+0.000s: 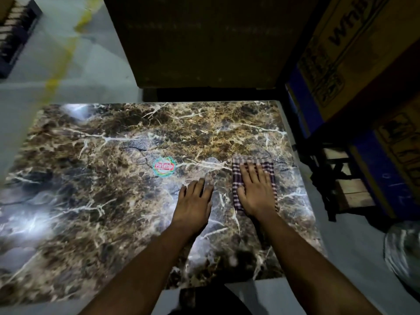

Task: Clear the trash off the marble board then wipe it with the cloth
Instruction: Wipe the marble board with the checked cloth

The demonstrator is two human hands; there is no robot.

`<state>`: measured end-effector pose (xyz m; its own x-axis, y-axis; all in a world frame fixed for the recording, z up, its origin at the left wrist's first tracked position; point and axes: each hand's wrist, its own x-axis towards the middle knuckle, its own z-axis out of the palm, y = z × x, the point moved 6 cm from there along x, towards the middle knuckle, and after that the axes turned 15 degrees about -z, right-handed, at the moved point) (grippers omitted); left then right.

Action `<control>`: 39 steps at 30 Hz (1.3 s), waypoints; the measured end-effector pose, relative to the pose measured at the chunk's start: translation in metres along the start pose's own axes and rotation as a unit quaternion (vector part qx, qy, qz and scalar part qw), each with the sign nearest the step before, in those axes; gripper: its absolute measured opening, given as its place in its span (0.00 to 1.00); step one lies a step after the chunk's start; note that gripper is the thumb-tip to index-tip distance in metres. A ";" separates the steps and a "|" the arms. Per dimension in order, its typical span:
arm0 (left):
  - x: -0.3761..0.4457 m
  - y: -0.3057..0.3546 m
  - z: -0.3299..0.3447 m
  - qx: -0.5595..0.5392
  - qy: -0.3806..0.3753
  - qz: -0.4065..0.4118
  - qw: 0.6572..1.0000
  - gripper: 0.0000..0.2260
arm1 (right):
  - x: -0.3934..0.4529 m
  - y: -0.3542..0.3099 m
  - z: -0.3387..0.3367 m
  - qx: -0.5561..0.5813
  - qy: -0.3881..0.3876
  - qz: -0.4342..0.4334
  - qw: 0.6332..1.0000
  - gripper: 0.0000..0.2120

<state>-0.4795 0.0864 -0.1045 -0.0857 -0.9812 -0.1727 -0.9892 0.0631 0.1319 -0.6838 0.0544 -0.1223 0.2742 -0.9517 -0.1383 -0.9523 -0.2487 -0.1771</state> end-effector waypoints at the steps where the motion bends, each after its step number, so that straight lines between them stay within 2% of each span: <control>1: -0.006 0.001 0.001 0.001 -0.002 -0.002 1.000 0.24 | 0.000 -0.008 0.001 0.004 -0.001 -0.006 1.000 0.35; 6: -0.028 0.006 0.009 -0.016 -0.010 -0.012 1.000 0.23 | -0.066 -0.027 0.015 0.003 -0.032 -0.110 0.993 0.34; 10: -0.055 0.010 0.016 -0.030 -0.021 -0.022 0.999 0.23 | -0.084 -0.004 0.012 0.001 -0.013 -0.062 0.998 0.34; 13: -0.070 0.014 0.023 -0.025 -0.027 -0.025 0.999 0.24 | -0.076 -0.020 0.015 0.008 0.009 -0.014 1.000 0.35; 16: -0.081 0.017 0.023 -0.024 -0.034 -0.026 0.999 0.25 | -0.099 -0.051 0.025 0.001 -0.009 -0.077 0.997 0.34; 18: -0.088 0.018 0.022 -0.029 -0.038 -0.024 0.999 0.25 | -0.126 -0.050 0.030 -0.003 -0.014 -0.109 0.994 0.34; 22: -0.106 0.021 0.022 -0.026 -0.044 -0.017 0.999 0.26 | -0.147 -0.017 0.026 0.002 0.004 -0.046 0.999 0.35; 25: -0.117 0.021 0.027 -0.007 -0.037 -0.009 0.999 0.25 | -0.143 -0.030 0.025 0.011 0.002 -0.001 1.000 0.35; 30: -0.124 0.027 0.037 -0.006 -0.030 -0.010 0.999 0.25 | -0.177 -0.046 0.037 0.011 -0.021 -0.083 0.996 0.34; 34: -0.120 0.037 0.036 -0.014 -0.037 -0.029 0.999 0.25 | -0.186 -0.006 0.030 0.012 -0.012 -0.045 0.999 0.34; 37: -0.116 0.042 0.027 -0.011 0.004 -0.024 1.000 0.21 | -0.161 -0.004 0.023 0.033 0.007 0.002 0.999 0.35; 39: -0.112 0.046 0.023 -0.018 0.026 -0.022 0.999 0.19 | -0.153 -0.012 0.023 0.025 0.003 -0.010 1.000 0.35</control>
<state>-0.5178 0.2034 -0.1018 -0.0349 -0.9910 -0.1289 -0.9870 0.0140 0.1598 -0.7112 0.2073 -0.1212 0.2917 -0.9477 -0.1291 -0.9387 -0.2578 -0.2288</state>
